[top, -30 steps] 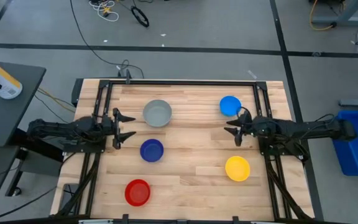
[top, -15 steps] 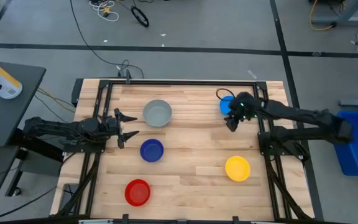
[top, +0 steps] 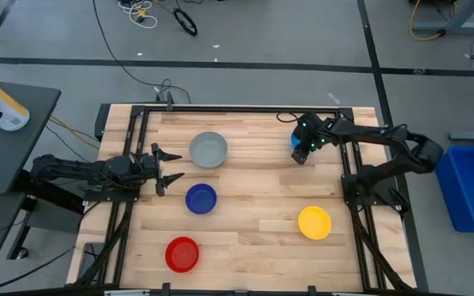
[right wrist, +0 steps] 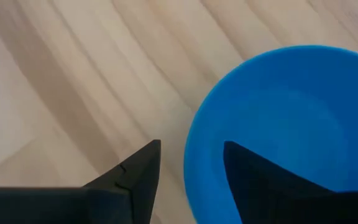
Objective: Nest bowls inside each other
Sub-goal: Stack the light blue bowl on the gray bowl
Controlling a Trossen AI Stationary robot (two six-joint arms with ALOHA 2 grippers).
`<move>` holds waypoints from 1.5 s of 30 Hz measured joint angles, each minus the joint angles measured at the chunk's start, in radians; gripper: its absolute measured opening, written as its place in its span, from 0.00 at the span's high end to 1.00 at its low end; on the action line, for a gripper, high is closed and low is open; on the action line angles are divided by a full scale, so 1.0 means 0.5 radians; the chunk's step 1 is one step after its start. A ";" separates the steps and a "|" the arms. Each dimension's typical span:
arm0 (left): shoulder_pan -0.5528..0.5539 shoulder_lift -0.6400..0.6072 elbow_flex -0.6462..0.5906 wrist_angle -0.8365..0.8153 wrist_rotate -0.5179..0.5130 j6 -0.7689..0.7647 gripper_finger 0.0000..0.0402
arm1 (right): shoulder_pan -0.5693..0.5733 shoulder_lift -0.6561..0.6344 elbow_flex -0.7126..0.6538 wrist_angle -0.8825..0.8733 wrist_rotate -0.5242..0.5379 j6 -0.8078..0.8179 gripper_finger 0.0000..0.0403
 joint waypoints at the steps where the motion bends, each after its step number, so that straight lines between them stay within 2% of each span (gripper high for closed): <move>1: 0.000 0.000 0.000 0.000 0.000 0.002 0.24 | -0.001 0.017 0.001 0.016 0.001 -0.006 0.54; 6: 0.000 0.000 0.000 -0.015 0.000 0.003 0.24 | 0.002 0.081 0.001 0.040 0.000 0.013 0.62; 9: 0.000 0.000 0.000 -0.020 0.001 0.002 0.24 | 0.003 0.107 0.001 0.039 0.000 0.044 0.75; 12: 0.000 0.000 0.000 -0.022 0.001 -0.004 0.24 | 0.021 0.110 0.004 0.052 0.017 0.039 0.93; 14: 0.000 0.000 0.000 -0.024 0.001 -0.004 0.24 | 0.054 0.109 0.006 0.105 0.036 0.026 0.97; 22: 0.000 0.000 0.000 -0.026 -0.016 -0.005 0.24 | 0.416 0.109 0.032 0.540 -0.020 0.047 0.99; 32: 0.000 0.000 0.000 -0.029 -0.029 -0.013 0.24 | 0.908 0.159 0.637 0.612 0.010 0.022 1.00; 36: 0.000 0.000 0.000 -0.027 -0.033 -0.011 0.24 | 0.995 0.383 0.923 0.531 0.013 -0.020 1.00; 45: 0.000 0.000 0.000 -0.022 -0.136 0.034 0.24 | 1.016 1.164 1.687 0.238 -0.050 -0.239 1.00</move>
